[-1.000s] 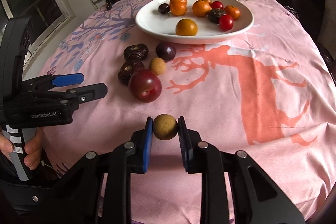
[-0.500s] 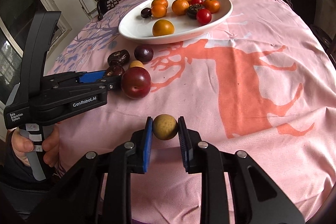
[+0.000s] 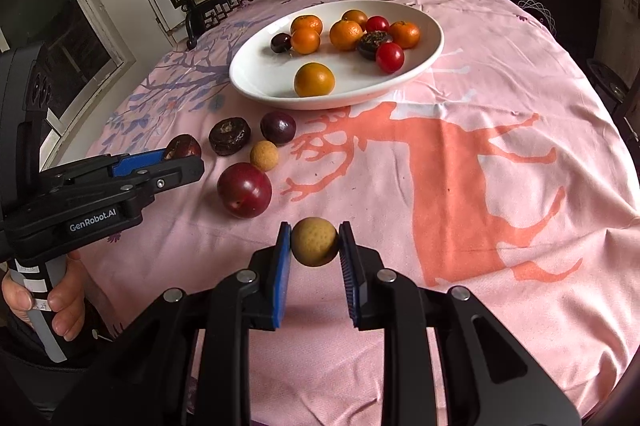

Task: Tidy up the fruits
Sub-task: 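Grasp a dark passion fruit with the left tool while the right tool holds the brown fruit, then carry both fruits over the white plate and open both tools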

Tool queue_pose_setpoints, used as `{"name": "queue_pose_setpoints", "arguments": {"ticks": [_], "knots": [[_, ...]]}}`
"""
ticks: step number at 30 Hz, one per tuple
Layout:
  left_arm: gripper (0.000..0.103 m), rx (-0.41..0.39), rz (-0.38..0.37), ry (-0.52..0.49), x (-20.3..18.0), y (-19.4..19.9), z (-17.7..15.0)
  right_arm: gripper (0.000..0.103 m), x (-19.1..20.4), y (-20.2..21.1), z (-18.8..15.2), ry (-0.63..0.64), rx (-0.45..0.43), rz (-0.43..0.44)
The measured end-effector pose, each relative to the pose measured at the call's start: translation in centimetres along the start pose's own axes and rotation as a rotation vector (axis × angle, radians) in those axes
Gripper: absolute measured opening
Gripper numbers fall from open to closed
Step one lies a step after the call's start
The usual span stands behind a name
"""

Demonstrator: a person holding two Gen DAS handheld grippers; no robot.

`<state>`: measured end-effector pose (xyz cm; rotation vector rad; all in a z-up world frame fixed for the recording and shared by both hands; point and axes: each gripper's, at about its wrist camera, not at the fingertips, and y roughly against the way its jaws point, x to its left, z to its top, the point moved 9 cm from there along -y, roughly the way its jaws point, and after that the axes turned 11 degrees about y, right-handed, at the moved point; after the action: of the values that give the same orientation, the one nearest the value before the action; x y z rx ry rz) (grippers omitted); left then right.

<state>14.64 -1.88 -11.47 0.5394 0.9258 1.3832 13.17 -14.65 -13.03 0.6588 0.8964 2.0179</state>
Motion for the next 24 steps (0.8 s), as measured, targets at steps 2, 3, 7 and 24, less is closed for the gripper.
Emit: {"name": "queue_pose_setpoints", "arguments": {"ticks": [2,3,7,24], "knots": [[0.039,-0.007,-0.01,0.002,0.0,0.4,0.3,0.024,0.0,0.2,0.6,0.007,-0.005,-0.006],[0.039,-0.012,-0.008,0.003,0.1,0.5,0.5,0.024,0.0,0.3,0.9,0.012,-0.008,-0.009],[0.039,-0.026,-0.003,0.0,0.2,0.7,2.1,0.024,0.0,0.6,3.1,0.05,-0.027,-0.031],[0.04,0.023,0.074,0.002,1.4,-8.0,15.0,0.024,-10.2,-6.3,14.6,0.039,-0.012,-0.258]]}}
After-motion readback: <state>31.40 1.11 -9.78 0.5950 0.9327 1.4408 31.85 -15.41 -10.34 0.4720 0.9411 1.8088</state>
